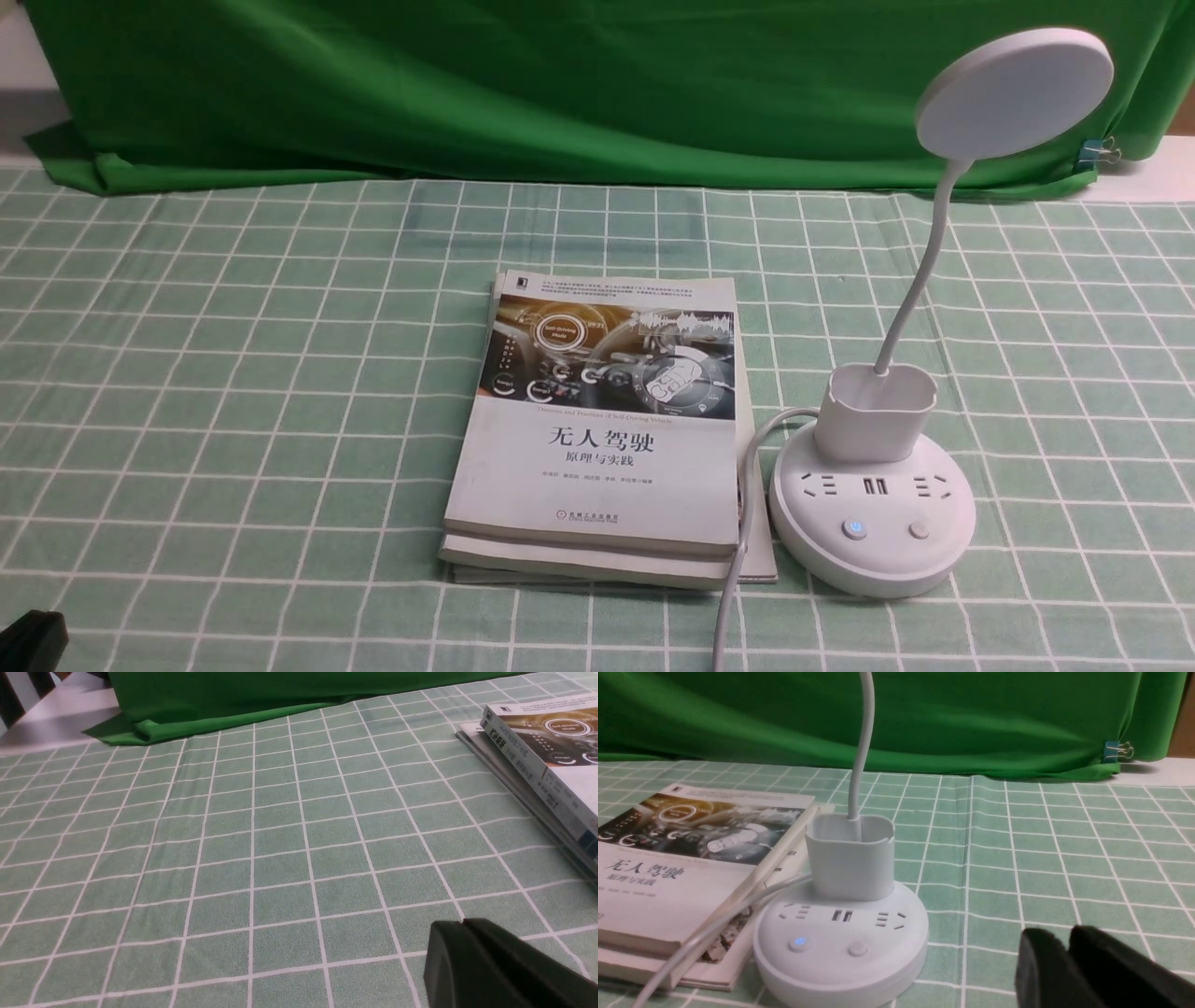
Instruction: Turn off the desk lamp on the blue coffee tablecloth by hand.
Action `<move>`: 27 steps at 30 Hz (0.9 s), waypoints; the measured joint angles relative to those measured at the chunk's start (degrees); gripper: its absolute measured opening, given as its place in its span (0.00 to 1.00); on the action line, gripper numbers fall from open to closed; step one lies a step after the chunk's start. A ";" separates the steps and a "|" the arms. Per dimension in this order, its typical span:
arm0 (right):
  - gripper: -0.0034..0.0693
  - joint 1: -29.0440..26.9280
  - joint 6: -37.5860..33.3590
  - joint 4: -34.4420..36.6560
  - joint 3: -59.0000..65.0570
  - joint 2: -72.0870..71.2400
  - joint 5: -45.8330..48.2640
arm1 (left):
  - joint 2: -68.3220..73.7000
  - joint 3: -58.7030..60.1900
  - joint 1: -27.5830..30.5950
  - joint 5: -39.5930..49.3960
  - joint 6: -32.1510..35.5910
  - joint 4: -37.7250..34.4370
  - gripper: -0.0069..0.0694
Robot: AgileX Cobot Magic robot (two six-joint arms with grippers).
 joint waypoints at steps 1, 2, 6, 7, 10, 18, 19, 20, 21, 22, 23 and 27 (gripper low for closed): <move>0.19 0.00 0.00 0.00 0.00 0.00 0.00 | 0.00 0.00 0.00 0.00 0.00 0.00 0.09; 0.20 0.00 0.00 0.00 0.00 0.00 0.00 | 0.00 0.00 0.00 0.00 0.00 0.00 0.09; 0.22 0.00 0.00 0.00 0.00 0.00 0.00 | 0.00 0.00 0.00 0.00 0.00 0.00 0.09; 0.22 0.00 0.00 0.00 0.00 0.00 0.00 | 0.00 0.00 0.00 0.00 0.00 0.00 0.09; 0.23 0.00 0.00 0.00 0.00 0.00 0.00 | 0.00 0.00 0.00 0.00 0.00 0.00 0.09; 0.26 0.00 0.00 0.00 0.00 0.00 0.00 | 0.00 0.00 0.00 0.00 0.00 0.00 0.09; 0.26 0.00 0.00 0.00 0.00 0.00 0.00 | 0.00 0.00 0.00 0.00 0.00 0.00 0.09; 0.26 0.00 0.00 0.00 0.00 0.00 0.00 | 0.00 0.00 0.00 0.00 0.00 0.00 0.09; 0.27 0.00 0.00 0.00 0.00 0.00 0.00 | 0.00 0.00 0.00 0.00 0.00 0.00 0.09; 0.27 0.00 0.00 0.00 0.00 0.00 0.00 | 0.00 0.00 0.00 0.00 0.00 0.00 0.09; 0.28 0.00 0.00 0.00 0.00 0.00 0.00 | 0.00 0.00 0.00 0.00 0.00 0.00 0.09; 0.30 0.00 0.00 0.00 0.00 0.00 0.00 | 0.00 0.00 0.00 0.00 0.00 0.00 0.09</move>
